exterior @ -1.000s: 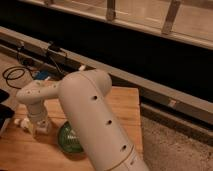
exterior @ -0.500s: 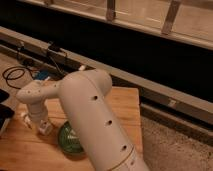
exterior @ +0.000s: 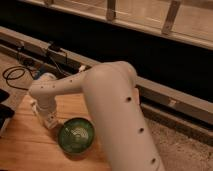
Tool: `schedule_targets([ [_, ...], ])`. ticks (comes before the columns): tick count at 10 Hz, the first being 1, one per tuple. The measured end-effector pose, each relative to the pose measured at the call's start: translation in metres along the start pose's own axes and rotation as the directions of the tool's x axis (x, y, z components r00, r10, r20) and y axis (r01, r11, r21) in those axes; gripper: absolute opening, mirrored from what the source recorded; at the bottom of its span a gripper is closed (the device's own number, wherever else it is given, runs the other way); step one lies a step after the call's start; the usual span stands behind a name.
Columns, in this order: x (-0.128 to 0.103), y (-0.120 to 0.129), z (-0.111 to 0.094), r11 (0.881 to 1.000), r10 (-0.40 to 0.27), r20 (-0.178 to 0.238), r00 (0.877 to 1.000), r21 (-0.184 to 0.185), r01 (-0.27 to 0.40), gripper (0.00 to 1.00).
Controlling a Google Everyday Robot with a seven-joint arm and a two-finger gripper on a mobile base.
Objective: Place the bottle in the ceramic bowl
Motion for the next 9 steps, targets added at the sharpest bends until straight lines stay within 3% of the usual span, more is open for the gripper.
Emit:
schedule_targets([
  [3, 0.047, -0.039, -0.048, 1.0, 0.023, 0.08, 0.997, 0.017, -0.024, 0.0],
  [5, 0.086, -0.059, -0.066, 0.999, 0.03, 0.087, 0.996, 0.025, -0.032, 0.0],
  [7, 0.131, -0.069, -0.075, 0.999, 0.028, 0.051, 0.998, 0.023, -0.029, 0.0],
  [9, 0.171, -0.07, -0.071, 1.0, 0.021, -0.025, 0.999, 0.006, -0.021, 0.0],
])
